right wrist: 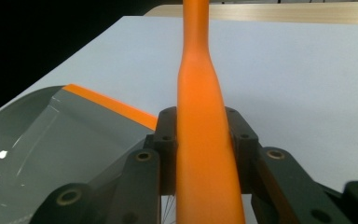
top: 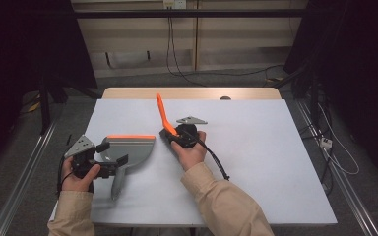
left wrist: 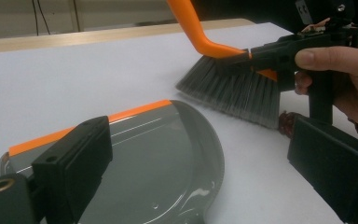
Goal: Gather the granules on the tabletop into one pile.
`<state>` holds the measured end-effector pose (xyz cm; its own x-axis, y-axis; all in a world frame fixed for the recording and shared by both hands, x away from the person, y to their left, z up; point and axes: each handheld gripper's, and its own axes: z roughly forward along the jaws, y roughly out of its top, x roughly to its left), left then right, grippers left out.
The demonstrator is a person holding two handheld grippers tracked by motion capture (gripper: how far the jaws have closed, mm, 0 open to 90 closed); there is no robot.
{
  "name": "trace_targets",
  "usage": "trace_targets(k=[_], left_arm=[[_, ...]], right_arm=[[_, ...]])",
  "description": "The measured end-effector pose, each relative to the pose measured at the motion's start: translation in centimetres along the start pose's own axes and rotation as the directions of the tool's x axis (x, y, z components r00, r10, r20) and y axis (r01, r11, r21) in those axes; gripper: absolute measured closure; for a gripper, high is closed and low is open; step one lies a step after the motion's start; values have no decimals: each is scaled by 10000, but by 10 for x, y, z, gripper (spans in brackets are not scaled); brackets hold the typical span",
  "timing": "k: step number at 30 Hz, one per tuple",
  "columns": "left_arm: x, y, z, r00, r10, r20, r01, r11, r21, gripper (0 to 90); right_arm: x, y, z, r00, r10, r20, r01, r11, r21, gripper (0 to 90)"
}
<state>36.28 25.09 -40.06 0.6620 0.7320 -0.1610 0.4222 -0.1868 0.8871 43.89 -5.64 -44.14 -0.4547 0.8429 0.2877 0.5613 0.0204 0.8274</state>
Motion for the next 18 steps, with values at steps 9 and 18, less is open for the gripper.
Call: trace_targets(k=[9, 18], left_arm=[[-10, -2, -3, 10000, 48, 37, -51, 9975, 698, 68], [-25, -15, -3, 9997, 205, -110, -183, 9859, 1666, 93]], right_arm=[[-8, 19, -38, 9984, 2, -569, -27, 9990, -452, 710], [-42, 13, -81, 9977, -652, -211, 647, 9977, -222, 711]])
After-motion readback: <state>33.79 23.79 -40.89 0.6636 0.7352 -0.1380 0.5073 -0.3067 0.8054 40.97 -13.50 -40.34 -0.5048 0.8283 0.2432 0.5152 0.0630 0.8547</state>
